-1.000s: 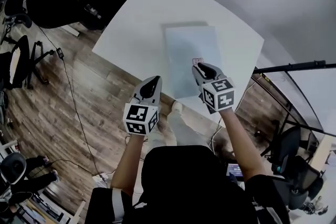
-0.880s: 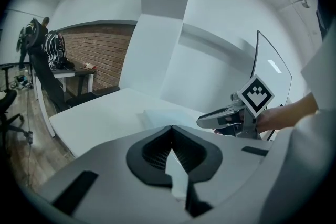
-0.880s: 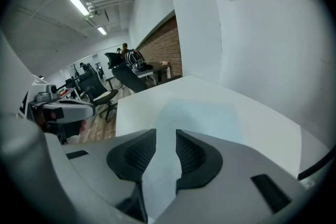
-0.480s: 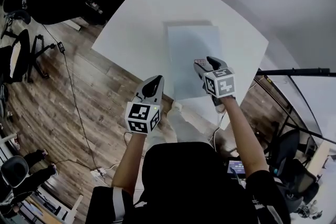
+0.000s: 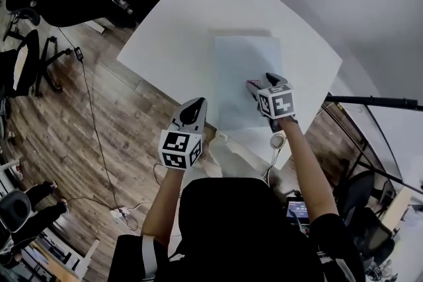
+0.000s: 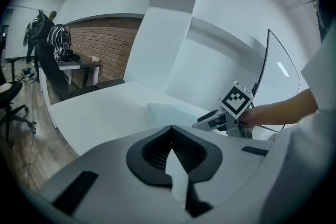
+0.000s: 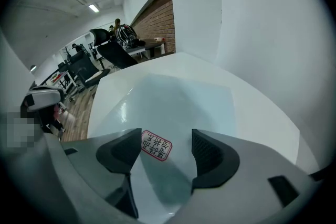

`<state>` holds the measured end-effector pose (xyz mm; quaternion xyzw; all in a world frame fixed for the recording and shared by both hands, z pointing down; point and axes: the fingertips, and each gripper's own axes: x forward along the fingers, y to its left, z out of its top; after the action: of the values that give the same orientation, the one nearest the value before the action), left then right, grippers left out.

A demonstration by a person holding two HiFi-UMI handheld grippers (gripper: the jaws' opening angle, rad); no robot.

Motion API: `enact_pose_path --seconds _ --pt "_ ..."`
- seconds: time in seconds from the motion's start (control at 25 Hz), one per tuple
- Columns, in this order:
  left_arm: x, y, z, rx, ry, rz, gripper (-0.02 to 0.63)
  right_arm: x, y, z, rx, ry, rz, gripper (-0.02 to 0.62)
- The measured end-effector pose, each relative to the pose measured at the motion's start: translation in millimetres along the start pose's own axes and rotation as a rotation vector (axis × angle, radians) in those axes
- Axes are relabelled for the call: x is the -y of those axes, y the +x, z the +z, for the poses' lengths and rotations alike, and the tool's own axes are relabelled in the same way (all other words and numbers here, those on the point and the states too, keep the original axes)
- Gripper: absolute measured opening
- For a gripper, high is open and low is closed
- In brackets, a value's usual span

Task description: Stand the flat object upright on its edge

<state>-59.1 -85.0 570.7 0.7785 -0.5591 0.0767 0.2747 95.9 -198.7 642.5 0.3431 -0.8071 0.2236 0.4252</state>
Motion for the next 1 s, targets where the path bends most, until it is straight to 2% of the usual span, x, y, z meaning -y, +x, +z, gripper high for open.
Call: enact_pose_path --seconds 0.36,0.76,1.0 --pt "1 7 -7 -0.016 -0.022 0.01 0.012 1 6 -5 -0.016 -0.029 0.011 0.288" --pt "10 0 -17 -0.043 -0.009 -0.014 0.012 0 7 -5 0.005 -0.056 -0.018 0.288" --pt "10 -10 -22 -0.052 0.002 -0.03 0.012 -17 9 -5 -0.005 -0.072 0.0 0.288"
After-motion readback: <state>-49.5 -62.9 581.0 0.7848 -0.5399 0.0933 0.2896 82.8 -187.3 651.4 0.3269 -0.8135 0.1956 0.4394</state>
